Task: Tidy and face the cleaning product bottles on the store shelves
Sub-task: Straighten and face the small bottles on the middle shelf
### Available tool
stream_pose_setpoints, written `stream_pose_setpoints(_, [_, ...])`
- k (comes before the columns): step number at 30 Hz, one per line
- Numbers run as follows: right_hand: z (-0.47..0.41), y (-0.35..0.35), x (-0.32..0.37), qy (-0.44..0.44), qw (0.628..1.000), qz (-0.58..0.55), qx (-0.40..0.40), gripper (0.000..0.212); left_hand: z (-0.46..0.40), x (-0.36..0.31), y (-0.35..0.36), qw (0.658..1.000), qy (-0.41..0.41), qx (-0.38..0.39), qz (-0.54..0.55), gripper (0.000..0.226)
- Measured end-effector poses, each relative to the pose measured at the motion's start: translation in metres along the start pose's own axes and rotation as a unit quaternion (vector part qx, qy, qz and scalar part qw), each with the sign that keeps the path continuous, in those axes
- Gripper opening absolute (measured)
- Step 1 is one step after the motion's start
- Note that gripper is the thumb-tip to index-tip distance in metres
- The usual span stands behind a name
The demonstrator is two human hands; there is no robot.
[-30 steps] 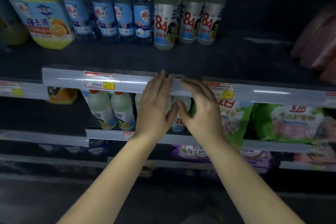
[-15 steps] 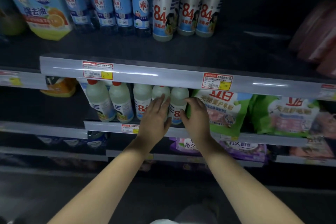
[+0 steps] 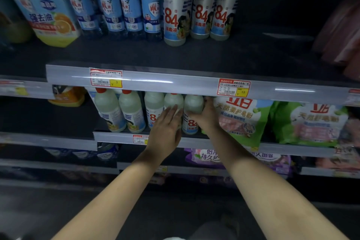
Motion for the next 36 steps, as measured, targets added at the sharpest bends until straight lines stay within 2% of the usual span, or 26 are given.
stream_pose_setpoints(5, [-0.009,0.001,0.005,0.003,0.998,0.036,0.061,0.078,0.004,0.001,0.001,1.0,0.003,0.004,0.01,0.061])
stream_pose_setpoints(9, [0.007,-0.004,0.01,-0.013,0.999,0.029,0.042,0.079,0.007,0.002,0.001,0.999,-0.01,0.001,0.033,0.062])
stream_pose_setpoints(15, [0.048,-0.008,0.025,-0.085,0.994,0.061,0.027,0.061,0.017,-0.001,0.009,0.996,-0.034,0.015,0.078,0.066])
stream_pose_setpoints(18, [0.063,-0.014,0.04,-0.109,0.992,0.064,0.022,0.058,0.024,-0.007,0.005,0.993,-0.037,0.012,0.114,0.064])
stream_pose_setpoints(22, [0.075,-0.031,0.069,-0.121,0.991,0.031,0.046,0.058,0.034,-0.018,-0.013,0.976,-0.073,0.001,0.205,0.062])
stream_pose_setpoints(25, [0.082,-0.041,0.093,-0.103,0.992,0.024,0.067,0.062,0.04,-0.031,-0.03,0.946,-0.14,-0.002,0.291,0.064])
stream_pose_setpoints(27, [0.085,-0.045,0.107,-0.102,0.993,0.013,0.061,0.062,0.041,-0.04,-0.042,0.93,-0.15,-0.02,0.334,0.066])
stream_pose_setpoints(30, [0.085,-0.051,0.124,-0.11,0.993,0.015,0.041,0.058,0.04,-0.048,-0.061,0.928,-0.138,-0.053,0.343,0.067])
stream_pose_setpoints(36, [0.078,-0.069,0.163,-0.125,0.992,0.013,0.021,0.056,0.027,-0.058,-0.099,0.931,-0.131,-0.072,0.333,0.067])
Point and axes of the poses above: each hand's wrist, its own z-axis away from the middle knuckle, its own y-axis out of the palm, x = y × z, the point moved 3 cm from there along -z, towards the middle knuckle, and after that the axes turned 12 degrees about -y, right-handed, at the moved point
